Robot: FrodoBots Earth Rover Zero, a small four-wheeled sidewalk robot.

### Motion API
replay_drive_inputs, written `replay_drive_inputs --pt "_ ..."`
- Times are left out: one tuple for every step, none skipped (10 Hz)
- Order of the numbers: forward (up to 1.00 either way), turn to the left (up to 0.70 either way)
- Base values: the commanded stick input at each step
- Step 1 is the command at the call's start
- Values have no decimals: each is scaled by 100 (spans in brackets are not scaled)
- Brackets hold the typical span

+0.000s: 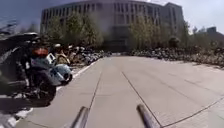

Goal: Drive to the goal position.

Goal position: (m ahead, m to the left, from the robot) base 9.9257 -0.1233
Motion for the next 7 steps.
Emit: replay_drive_inputs --pt "70 0" --pt "70 0" --pt "70 0" --pt "70 0" --pt "70 0" --pt "70 0" --pt "70 0"
